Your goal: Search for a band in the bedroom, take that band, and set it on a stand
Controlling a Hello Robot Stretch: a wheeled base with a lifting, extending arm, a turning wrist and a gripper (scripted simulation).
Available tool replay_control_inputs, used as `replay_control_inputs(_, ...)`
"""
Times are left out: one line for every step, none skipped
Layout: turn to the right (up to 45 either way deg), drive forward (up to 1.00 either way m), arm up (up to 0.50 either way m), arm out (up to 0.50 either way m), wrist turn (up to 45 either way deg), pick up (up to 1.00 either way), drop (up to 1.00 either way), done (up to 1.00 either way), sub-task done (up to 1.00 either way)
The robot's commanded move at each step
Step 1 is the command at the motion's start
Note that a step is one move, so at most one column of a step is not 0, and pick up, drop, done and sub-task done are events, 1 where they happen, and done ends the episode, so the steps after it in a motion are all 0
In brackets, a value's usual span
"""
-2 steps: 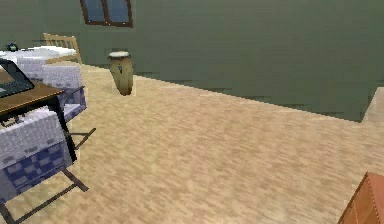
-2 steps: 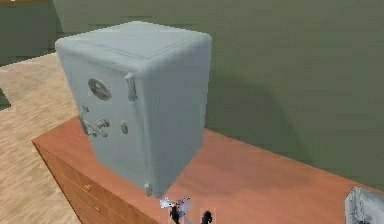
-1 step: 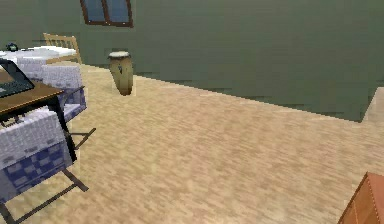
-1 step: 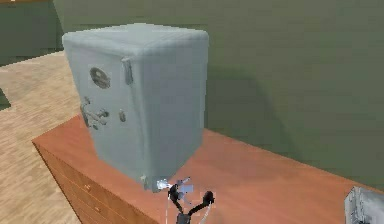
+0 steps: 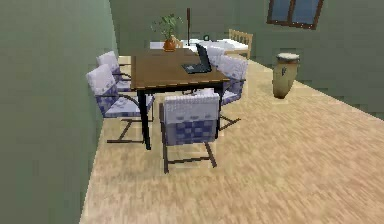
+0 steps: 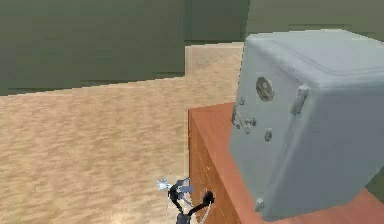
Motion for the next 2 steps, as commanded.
replay_control_inputs(0.0, 0.35, 0.00, 0.00, 0.0, 0.00, 0.00, 0.00, 0.00)
replay_control_inputs(45.0, 0.00, 0.00, 0.00, 0.0, 0.00, 0.00, 0.00, 0.00)
